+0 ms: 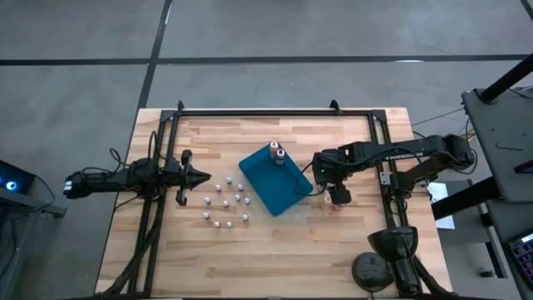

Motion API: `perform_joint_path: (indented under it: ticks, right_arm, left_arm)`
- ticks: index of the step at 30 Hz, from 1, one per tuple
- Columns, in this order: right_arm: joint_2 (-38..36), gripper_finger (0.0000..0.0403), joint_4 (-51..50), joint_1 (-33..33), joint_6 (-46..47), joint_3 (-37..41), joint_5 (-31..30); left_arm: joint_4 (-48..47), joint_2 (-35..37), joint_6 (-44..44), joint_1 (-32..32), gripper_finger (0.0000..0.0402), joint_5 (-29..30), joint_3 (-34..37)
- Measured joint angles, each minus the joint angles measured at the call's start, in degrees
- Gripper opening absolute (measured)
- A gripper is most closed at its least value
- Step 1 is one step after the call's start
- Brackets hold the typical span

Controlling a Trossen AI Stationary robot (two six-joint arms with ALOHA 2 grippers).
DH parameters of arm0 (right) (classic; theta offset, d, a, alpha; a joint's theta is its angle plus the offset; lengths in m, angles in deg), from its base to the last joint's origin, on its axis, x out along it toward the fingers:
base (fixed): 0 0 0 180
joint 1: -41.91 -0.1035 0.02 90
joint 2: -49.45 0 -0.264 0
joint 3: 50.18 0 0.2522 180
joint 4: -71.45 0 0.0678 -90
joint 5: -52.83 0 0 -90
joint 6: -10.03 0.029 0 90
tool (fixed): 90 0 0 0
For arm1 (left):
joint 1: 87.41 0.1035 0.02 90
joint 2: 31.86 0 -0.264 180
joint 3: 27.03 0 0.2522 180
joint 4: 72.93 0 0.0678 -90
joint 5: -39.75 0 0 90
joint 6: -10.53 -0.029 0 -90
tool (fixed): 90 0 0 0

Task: Pick & Place food coloring
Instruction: Put the green food coloring bottle into the blue bin

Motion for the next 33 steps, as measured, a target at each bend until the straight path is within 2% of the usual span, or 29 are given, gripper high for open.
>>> perform_joint_path:
  ticks: [13,25,33]
  right_arm:
    - [0.00,0.0188,0.93,0.11,-0.19,1.01,-0.01]
    - [0.00,0.0175,2.37,0.11,-0.19,3.01,-0.02]
    - [0.02,0.0117,2.44,0.11,-0.01,3.12,0.00]
  left_arm:
    - [0.01,-0.01,0.00,0.02,0.0000,-0.02,0.00]
    - [0.01,-0.02,0.00,0.01,0.0000,-0.02,-0.01]
    - [-0.01,0.00,0.00,-0.01,0.0000,0.00,0.02]
